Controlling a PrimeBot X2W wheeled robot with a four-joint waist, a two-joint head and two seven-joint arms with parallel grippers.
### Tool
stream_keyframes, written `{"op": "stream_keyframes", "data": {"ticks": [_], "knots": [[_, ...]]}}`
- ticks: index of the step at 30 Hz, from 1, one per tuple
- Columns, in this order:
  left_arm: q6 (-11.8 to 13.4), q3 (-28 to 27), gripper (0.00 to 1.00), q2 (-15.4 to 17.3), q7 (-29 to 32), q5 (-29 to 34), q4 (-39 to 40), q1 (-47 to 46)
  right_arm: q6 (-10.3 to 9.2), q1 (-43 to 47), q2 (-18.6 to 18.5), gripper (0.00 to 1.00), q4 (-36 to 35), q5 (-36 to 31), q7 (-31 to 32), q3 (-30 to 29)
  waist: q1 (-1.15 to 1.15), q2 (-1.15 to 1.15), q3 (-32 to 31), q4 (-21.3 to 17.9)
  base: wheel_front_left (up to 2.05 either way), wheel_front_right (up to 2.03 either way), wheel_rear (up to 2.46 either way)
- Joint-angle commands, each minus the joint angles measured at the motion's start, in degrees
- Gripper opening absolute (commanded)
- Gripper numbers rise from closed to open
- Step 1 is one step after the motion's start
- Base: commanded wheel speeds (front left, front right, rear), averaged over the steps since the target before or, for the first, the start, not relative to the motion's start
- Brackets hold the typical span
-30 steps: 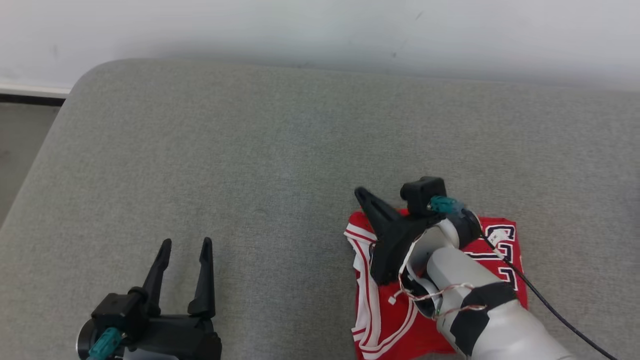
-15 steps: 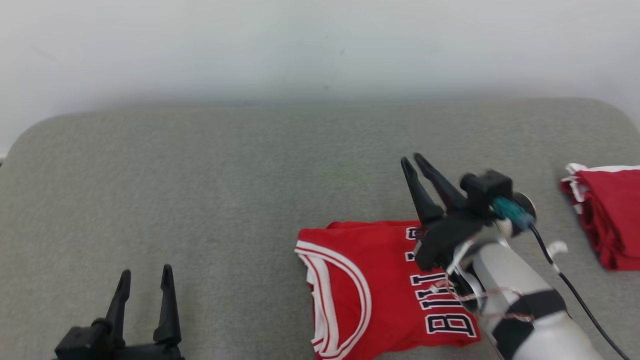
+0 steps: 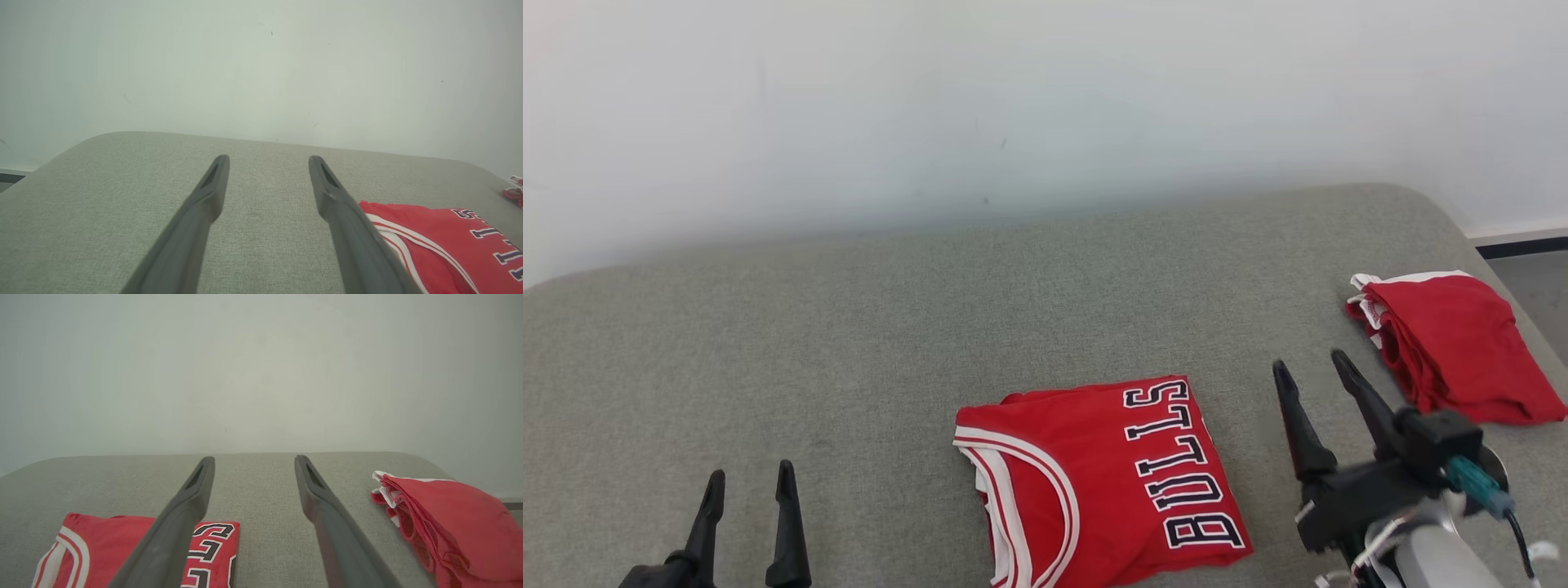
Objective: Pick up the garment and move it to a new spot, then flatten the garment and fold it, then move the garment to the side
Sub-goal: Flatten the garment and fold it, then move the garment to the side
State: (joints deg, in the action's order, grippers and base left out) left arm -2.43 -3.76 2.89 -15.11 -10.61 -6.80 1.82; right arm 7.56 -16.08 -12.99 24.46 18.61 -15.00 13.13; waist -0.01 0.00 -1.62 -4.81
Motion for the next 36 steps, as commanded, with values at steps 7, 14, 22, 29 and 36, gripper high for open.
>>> {"op": "stream_keyframes", "data": {"ticks": [7,14,22,29,36], "knots": [[1.4,-0.4,1.0,0.0,0.0,0.4,0.9,2.4,-0.16,6.7,1.6,1.0,-3.5,-0.3,-0.2,-2.7,0.01,0.0,-1.1,0.4,0.0,0.0,0.0],[2.8,-1.2,1.0,0.0,0.0,0.1,2.0,4.3,-0.16,8.9,2.9,1.0,-5.5,0.5,-0.2,-2.1,0.01,0.0,-1.5,1.0,0.0,0.0,0.0],[3.3,-1.3,1.0,0.0,0.0,0.3,1.7,5.5,-0.16,9.1,3.3,1.0,-4.6,0.1,-0.2,-1.5,0.01,0.0,-1.4,1.8,0.0,0.0,0.0],[3.4,-1.3,1.0,0.0,0.0,0.2,1.4,5.3,-0.16,9.3,3.8,1.0,-4.4,-0.6,-0.2,-2.2,0.01,0.0,-1.3,2.0,0.0,0.0,0.0],[3.4,-0.9,1.0,0.0,0.0,0.3,1.1,4.9,-0.16,9.5,4.3,1.0,-4.2,-1.1,-0.2,-2.7,0.01,0.0,-1.2,2.3,0.0,0.0,0.0]]}}
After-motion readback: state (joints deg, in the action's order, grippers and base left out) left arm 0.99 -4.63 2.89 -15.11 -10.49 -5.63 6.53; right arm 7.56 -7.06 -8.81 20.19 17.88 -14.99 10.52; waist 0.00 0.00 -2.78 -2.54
